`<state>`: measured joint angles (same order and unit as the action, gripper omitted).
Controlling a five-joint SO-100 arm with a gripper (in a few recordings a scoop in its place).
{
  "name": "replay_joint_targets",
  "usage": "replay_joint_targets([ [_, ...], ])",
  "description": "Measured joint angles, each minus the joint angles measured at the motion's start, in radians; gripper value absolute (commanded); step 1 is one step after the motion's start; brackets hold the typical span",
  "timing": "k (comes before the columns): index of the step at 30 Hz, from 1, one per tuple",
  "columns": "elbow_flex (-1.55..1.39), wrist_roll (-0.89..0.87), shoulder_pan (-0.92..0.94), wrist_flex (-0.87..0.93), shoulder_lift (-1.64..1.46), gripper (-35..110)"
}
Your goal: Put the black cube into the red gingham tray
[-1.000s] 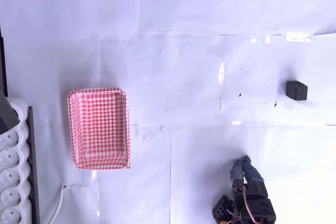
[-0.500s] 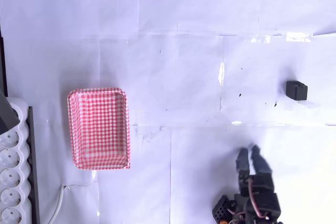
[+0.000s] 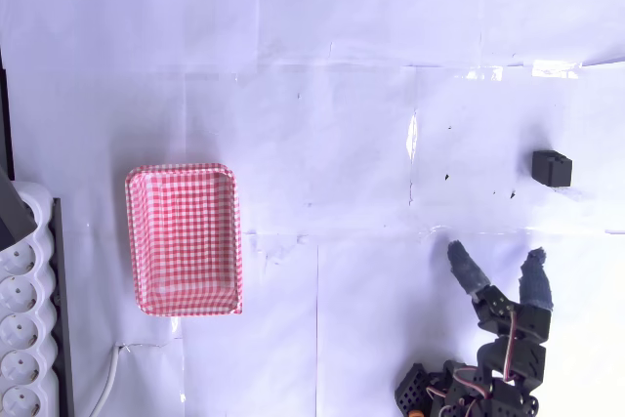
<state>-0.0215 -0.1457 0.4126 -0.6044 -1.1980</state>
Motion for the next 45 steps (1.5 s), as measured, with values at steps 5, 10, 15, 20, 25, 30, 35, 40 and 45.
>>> replay_joint_targets([
  [5,-0.052,0.041,0.003,-0.264,-0.276,52],
  [10,-0.190,0.072,0.003,-0.503,-0.560,52],
  [15,-0.334,0.074,0.003,-0.595,-0.735,52],
  [20,-0.445,0.100,0.003,-0.609,-0.818,52],
  [25,-0.534,0.132,0.003,-0.606,-0.867,52],
  [30,-0.586,0.141,0.003,-0.581,-0.884,52],
  [35,-0.637,0.141,-0.012,-0.549,-0.900,52],
  [40,-0.696,0.141,-0.015,-0.529,-0.937,52],
  [45,-0.765,0.141,-0.015,-0.506,-0.969,52],
])
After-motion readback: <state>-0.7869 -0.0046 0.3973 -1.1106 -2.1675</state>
